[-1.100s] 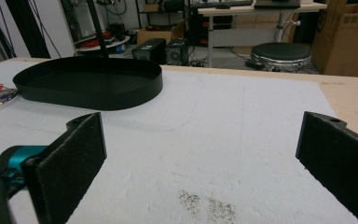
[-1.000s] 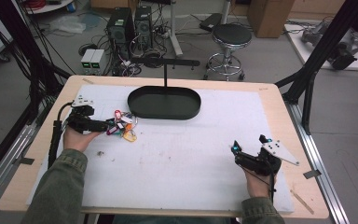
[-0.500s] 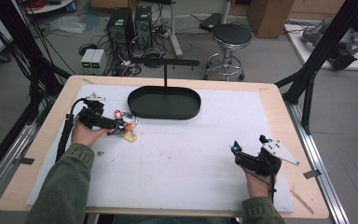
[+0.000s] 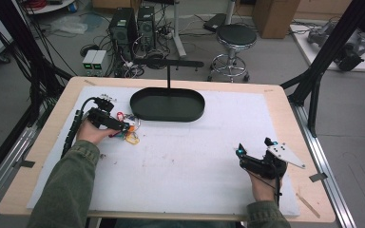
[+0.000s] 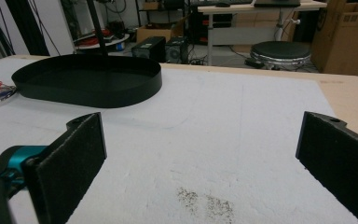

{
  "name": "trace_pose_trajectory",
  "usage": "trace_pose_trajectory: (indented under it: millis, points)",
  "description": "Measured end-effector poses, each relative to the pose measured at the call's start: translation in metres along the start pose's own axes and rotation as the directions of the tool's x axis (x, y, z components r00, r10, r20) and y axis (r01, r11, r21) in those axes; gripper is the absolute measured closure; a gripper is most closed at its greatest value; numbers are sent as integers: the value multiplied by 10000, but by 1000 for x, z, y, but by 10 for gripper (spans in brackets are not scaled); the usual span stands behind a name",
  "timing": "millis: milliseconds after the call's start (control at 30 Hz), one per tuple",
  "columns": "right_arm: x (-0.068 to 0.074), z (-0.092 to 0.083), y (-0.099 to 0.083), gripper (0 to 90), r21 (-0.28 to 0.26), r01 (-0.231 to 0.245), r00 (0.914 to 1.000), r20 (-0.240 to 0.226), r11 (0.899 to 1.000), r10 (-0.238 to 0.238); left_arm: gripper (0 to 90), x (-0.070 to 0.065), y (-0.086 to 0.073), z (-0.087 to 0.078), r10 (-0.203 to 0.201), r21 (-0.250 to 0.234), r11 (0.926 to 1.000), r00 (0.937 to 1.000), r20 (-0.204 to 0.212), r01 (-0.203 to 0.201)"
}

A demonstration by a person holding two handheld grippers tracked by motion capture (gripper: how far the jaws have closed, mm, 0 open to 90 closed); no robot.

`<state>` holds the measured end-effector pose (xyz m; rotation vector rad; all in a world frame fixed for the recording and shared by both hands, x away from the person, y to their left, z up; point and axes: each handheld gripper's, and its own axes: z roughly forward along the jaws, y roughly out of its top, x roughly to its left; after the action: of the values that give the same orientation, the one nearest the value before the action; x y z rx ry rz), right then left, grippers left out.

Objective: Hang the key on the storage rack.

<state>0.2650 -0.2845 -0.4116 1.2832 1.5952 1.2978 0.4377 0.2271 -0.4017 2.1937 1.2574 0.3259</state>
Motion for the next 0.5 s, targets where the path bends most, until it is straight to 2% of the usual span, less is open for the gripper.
trace_pose_trajectory:
  millis: [100, 167, 233, 300, 400, 500]
  points:
    - [-1, 0, -1, 5, -29, 35, 10000, 7, 10000, -35, 77, 0, 1, 2, 37, 164, 9999, 10000, 16, -37]
    - [-1, 0, -1, 5, -36, 71, 10000, -13, 10000, -71, 84, 1, 1, 4, -117, 215, 9997, 9999, 32, 116]
    - [-2, 0, -1, 5, -87, 136, 9999, 15, 9999, -136, 90, 3, 0, 6, -255, 506, 9984, 9994, 231, 243]
    - [-2, -1, -1, 5, -51, 39, 10000, 7, 10000, -39, 119, 4, 0, 8, -331, 729, 9969, 9992, 244, 312]
    - [-1, 0, -1, 5, -77, 42, 10000, -59, 10000, -42, 176, 3, 0, 8, -319, 575, 9979, 9991, 292, 301]
    - [-1, 0, -1, 5, -58, 119, 9999, -70, 9999, -119, 242, 1, 0, 10, -363, 623, 9975, 9986, 373, 340]
